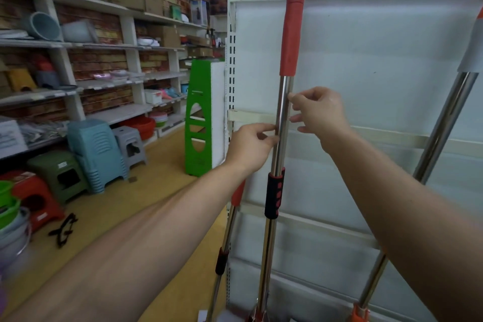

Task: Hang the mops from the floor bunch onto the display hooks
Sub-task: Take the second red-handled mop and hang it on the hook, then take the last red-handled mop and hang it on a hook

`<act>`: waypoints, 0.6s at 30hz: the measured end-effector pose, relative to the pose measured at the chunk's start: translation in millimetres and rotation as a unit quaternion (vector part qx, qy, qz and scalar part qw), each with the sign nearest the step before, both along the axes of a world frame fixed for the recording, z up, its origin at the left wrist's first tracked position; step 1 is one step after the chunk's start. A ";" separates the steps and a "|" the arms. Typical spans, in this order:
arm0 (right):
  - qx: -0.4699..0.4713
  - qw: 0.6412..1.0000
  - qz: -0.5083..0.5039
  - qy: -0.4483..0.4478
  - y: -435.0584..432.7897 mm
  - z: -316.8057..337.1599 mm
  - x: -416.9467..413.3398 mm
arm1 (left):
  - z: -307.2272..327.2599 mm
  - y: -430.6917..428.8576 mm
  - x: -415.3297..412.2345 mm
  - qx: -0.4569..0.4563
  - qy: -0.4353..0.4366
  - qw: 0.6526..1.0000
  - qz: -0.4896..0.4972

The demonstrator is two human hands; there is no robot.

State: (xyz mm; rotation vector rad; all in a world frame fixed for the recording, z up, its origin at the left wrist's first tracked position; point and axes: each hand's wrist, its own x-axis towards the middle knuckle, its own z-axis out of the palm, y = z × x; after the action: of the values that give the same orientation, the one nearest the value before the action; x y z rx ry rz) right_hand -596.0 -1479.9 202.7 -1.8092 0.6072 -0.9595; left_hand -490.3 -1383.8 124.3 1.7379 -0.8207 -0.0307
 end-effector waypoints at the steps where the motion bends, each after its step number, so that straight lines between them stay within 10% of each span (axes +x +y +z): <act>1: 0.006 1.000 -0.001 -0.005 1.4 -7.2 -2.6 | -7.3 3.3 -1.9 0.011 0.006 1.000 -0.001; 18: 0.127 0.991 0.043 0.026 50.1 -111.8 -22.0 | -95.5 58.6 -3.9 0.038 0.094 0.994 -0.039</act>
State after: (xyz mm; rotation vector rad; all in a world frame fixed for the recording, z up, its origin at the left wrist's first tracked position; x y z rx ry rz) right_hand -618.1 -1429.8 90.9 -1.6232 0.6471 -0.7431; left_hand -494.2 -1325.2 28.7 1.7430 -0.7558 -0.2769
